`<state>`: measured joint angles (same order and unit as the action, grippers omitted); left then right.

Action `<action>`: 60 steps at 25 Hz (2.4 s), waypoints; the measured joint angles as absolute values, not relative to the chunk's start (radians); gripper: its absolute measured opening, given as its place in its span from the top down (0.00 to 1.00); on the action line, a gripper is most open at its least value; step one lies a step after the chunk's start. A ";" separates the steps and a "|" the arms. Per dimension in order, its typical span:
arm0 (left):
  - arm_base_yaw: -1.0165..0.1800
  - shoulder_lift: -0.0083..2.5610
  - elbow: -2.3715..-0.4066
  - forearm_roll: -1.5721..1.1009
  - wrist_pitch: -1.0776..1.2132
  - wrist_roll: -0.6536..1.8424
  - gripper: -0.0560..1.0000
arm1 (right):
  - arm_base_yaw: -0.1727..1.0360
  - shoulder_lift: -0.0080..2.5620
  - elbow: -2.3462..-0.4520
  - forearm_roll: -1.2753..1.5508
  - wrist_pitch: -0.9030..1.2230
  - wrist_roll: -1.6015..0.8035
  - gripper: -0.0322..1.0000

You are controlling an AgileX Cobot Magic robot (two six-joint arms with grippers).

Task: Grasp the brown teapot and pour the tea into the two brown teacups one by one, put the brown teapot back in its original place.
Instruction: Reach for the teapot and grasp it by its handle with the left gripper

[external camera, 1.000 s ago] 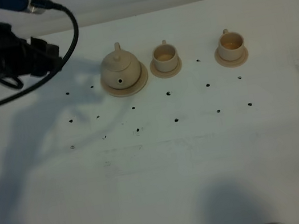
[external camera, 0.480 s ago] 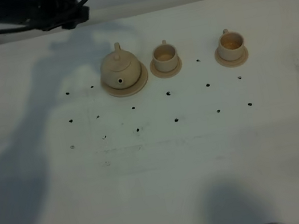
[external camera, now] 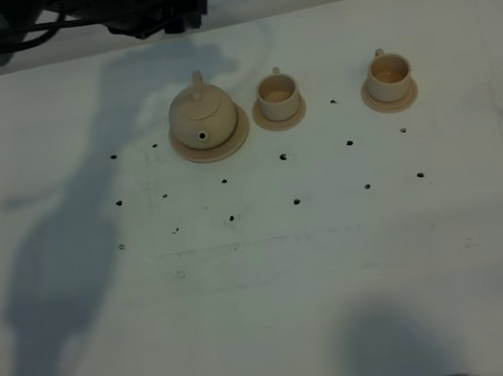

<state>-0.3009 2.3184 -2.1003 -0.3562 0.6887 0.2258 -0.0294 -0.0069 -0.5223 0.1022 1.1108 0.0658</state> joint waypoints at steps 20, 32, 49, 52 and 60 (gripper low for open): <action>-0.309 2.476 -2.146 -0.251 0.656 0.150 0.47 | -0.029 -0.007 -0.522 0.103 1.111 0.066 0.57; -0.307 2.503 -2.146 -0.266 0.589 0.187 0.47 | -0.029 -0.007 -0.522 0.103 1.111 0.066 0.57; -0.305 2.503 -2.148 -0.175 0.622 0.218 0.47 | -0.029 -0.007 -0.522 0.105 1.111 0.067 0.57; -0.305 2.493 -2.148 -0.163 0.627 0.221 0.47 | -0.029 -0.007 -0.522 0.105 1.111 0.067 0.57; -0.294 2.470 -2.166 -0.127 0.667 0.237 0.47 | -0.029 -0.007 -0.522 0.105 1.111 0.067 0.58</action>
